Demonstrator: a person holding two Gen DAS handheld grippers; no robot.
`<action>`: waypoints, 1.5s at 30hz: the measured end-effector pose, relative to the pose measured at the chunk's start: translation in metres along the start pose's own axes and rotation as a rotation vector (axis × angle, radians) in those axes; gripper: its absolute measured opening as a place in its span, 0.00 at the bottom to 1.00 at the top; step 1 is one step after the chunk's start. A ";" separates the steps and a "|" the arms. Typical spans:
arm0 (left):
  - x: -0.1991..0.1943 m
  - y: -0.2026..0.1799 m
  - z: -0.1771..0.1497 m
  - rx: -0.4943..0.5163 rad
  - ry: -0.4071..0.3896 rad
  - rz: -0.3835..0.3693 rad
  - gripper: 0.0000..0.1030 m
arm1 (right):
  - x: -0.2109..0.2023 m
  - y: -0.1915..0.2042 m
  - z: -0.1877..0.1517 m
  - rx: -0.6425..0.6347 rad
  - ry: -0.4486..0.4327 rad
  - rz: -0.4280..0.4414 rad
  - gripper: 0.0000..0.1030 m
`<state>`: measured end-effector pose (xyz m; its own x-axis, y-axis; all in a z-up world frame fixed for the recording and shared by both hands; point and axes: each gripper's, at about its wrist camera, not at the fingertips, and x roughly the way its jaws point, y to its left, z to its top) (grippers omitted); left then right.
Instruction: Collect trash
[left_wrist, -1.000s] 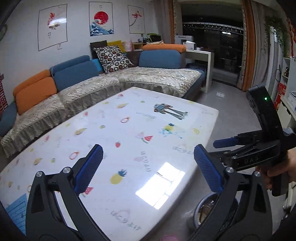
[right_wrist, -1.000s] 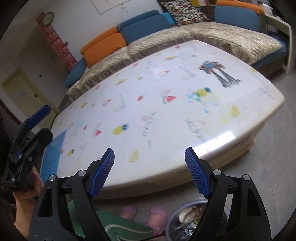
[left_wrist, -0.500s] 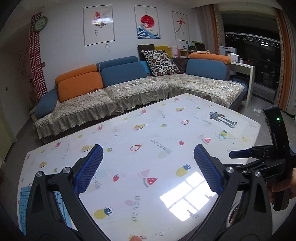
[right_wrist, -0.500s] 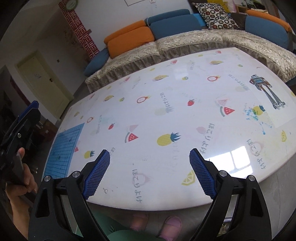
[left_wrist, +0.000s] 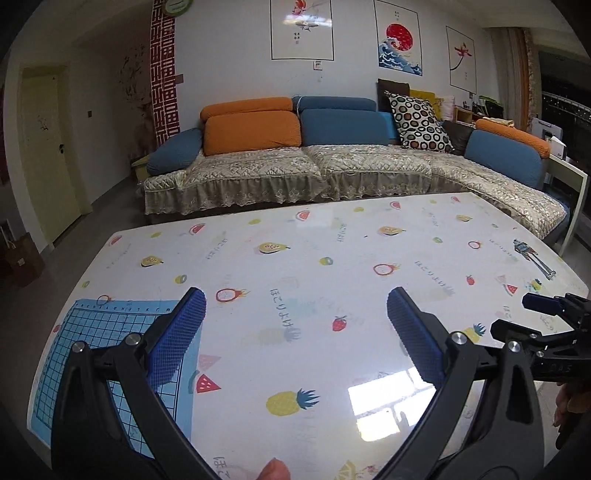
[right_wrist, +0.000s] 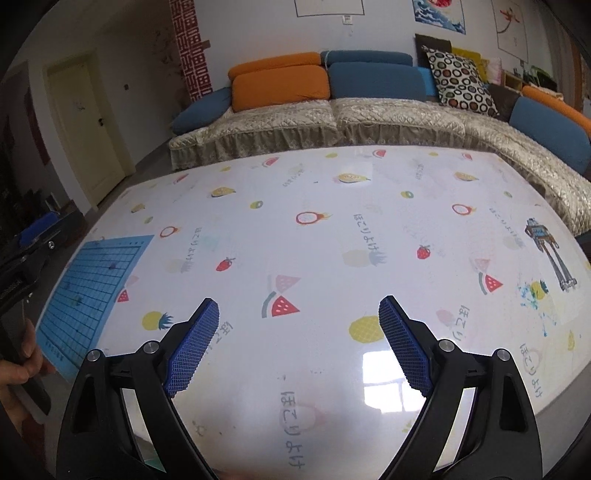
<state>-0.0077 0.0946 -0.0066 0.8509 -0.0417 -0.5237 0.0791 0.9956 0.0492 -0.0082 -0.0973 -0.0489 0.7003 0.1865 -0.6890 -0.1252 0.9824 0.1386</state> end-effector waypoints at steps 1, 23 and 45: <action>0.003 0.003 -0.001 -0.007 0.005 0.006 0.94 | 0.005 0.003 0.001 -0.004 -0.002 -0.009 0.86; 0.072 0.046 -0.038 -0.068 0.106 0.038 0.93 | 0.085 0.040 0.004 -0.044 0.006 -0.095 0.86; 0.089 0.039 -0.043 -0.023 0.143 0.055 0.93 | 0.097 0.028 0.004 -0.045 0.005 -0.102 0.86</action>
<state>0.0490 0.1332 -0.0877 0.7709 0.0237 -0.6365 0.0209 0.9978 0.0625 0.0591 -0.0514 -0.1093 0.7077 0.0853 -0.7013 -0.0849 0.9958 0.0354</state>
